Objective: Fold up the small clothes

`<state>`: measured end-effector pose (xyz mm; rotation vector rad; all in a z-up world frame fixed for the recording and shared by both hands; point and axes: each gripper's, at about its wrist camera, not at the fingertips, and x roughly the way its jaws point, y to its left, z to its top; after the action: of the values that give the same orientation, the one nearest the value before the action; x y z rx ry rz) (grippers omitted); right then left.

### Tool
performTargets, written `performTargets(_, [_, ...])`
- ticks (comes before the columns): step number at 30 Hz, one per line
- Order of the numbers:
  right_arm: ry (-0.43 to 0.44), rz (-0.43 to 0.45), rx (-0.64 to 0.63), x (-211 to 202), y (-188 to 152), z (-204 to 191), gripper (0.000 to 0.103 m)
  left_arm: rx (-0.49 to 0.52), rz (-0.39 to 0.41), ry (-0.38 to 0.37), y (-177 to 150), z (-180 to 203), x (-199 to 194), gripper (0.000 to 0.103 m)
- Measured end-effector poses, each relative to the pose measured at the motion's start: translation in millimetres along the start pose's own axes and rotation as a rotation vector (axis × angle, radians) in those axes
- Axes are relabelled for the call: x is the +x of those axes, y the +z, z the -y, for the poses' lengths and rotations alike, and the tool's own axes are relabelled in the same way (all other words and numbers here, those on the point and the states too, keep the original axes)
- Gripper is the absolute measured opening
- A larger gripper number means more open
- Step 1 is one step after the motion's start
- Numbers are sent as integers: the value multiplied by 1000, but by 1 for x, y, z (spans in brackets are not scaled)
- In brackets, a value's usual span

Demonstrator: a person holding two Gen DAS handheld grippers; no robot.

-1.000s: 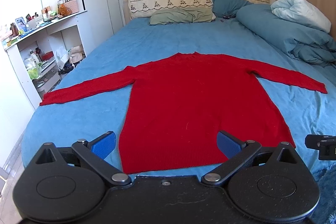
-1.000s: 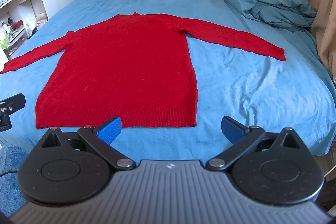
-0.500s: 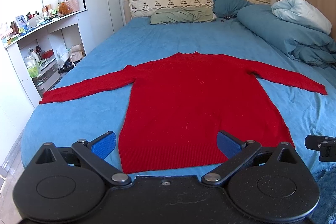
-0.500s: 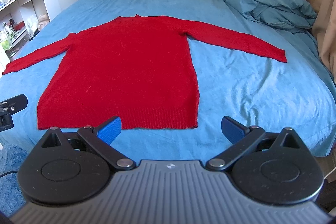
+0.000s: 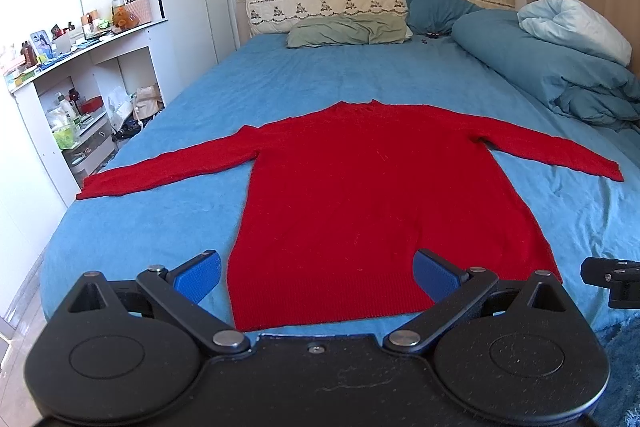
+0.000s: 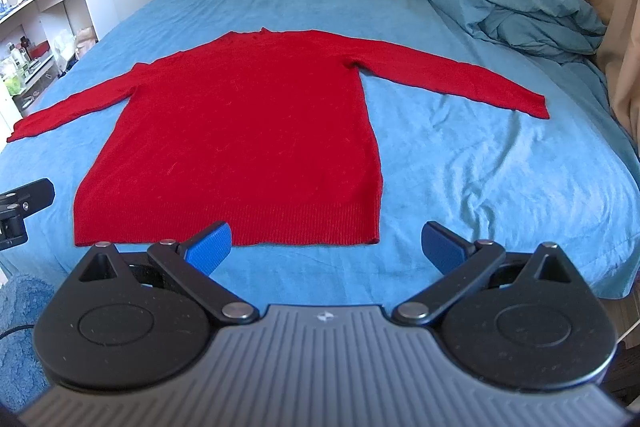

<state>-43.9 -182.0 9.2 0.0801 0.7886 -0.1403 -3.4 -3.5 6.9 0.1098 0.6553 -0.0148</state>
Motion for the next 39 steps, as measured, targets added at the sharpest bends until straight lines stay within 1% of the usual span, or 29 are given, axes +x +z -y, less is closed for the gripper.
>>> performTargets(4, [-1,-1,0,0,0,0,103,8,0,1,0,1,-2,103])
performTargets(7, [10,-2,16,0,2,2,103,4,-5,-23,9,0,-3,103])
performTargets(9, [14,4,34,-1,9,5,103,0,12,-43,23,-1,-2,103])
performTargets(11, [5,25,44,-3,22,9,103,3,45,-55,47,-2,2,103])
performTargets(13, [-24,49,56,0,42,17,103,19,65,-77,77,-2,12,103])
performTargets(15, [-34,76,72,7,62,27,103,42,71,-96,105,0,28,103])
performTargets(17, [-48,97,93,18,84,40,103,36,102,-93,135,3,51,103])
performTargets(21, [-94,127,148,52,128,74,103,6,106,-123,182,11,102,103])
performTargets(25, [-158,125,190,103,161,109,103,-42,59,-176,219,24,167,103])
performTargets(27, [-174,119,237,133,170,129,103,-44,34,-181,228,33,199,103])
performTargets(30, [-178,108,334,178,172,158,103,-33,-12,-170,235,51,254,103])
performTargets(33, [-191,109,418,216,163,182,103,-17,-53,-169,231,67,303,103])
performTargets(37, [-241,113,509,262,143,203,103,7,-107,-174,222,86,364,103])
performTargets(39, [-285,132,554,280,135,212,103,12,-142,-175,215,93,390,103])
